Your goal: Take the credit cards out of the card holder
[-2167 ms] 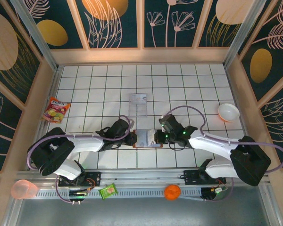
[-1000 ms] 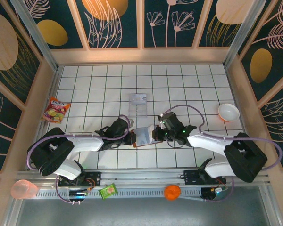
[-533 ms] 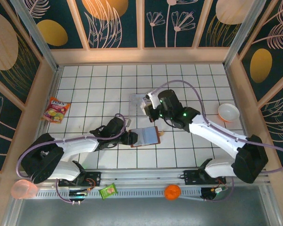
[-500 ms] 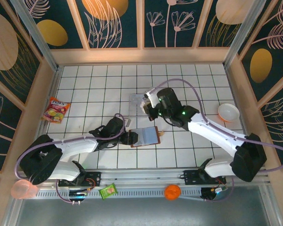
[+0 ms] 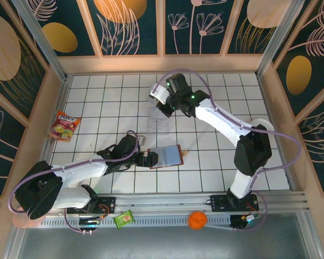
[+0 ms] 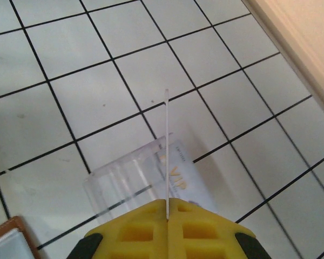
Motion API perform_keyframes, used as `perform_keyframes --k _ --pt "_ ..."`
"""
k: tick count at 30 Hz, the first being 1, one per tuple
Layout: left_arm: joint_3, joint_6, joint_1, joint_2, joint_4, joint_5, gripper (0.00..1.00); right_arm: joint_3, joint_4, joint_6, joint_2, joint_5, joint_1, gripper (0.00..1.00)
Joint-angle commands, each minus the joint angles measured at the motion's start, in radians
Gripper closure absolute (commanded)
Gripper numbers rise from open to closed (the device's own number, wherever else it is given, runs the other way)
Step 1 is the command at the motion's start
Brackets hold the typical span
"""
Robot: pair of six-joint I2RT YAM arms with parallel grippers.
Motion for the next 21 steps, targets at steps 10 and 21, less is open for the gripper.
perform_keyframes --k 10,21 --pt "0.047 -0.017 0.014 0.038 -0.109 -0.019 0.01 0.250 -0.258 -0.264 0.226 -0.092 -0.045 1.00" --pt "0.076 -0.023 0.022 0.117 -0.095 0.000 0.01 0.372 -0.324 -0.341 0.374 -0.065 -0.068 1.00"
